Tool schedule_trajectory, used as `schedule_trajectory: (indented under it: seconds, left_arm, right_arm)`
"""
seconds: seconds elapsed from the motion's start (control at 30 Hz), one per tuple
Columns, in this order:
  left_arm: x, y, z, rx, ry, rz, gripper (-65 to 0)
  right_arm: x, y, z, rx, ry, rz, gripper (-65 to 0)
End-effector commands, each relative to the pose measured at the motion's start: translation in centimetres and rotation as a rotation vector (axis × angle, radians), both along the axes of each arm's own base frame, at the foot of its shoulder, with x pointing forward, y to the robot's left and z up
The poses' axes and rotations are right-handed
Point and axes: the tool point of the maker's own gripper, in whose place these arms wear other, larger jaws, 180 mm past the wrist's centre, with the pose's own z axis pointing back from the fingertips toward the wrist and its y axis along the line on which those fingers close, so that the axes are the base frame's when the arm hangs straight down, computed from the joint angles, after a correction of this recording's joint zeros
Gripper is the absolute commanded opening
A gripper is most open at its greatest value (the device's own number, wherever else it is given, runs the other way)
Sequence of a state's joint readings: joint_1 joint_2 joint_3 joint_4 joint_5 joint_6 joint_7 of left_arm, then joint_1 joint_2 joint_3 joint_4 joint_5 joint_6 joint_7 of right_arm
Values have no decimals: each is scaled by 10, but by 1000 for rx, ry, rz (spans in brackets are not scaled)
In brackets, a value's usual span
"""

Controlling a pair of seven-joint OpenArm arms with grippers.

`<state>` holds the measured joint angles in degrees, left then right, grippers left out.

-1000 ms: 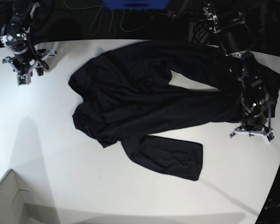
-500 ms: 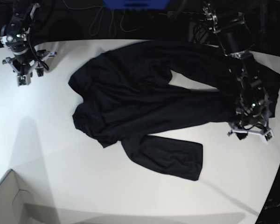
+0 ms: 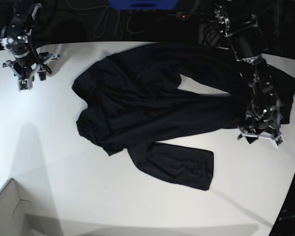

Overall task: Layout the t-shirt on the table in an organized manner, then fold the t-shirt properly
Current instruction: 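Drag the pinched fabric with the left gripper to straighten the edge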

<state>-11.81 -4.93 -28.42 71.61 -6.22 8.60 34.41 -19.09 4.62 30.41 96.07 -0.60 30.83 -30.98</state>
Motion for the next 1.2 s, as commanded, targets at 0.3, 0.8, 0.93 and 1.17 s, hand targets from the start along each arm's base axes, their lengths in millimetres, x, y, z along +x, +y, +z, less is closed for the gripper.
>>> schedule_trajectory:
  seconds: [0.3, 0.8, 0.93, 1.17]
  left_arm:
    - [7, 6, 4, 12, -15, 9, -252]
    - [0, 31, 14, 34, -89, 91, -522]
    - [7, 22, 26, -7, -150, 94, -627]
    - [37, -6, 96, -73, -379, 16, -648]
  right_arm:
    - [6, -5, 10, -13, -38, 6, -417]
    - [8, -4, 11, -12, -42, 7, -417]
    - [8, -4, 10, -11, -41, 8, -417]
    - [8, -4, 11, -13, -41, 9, -417]
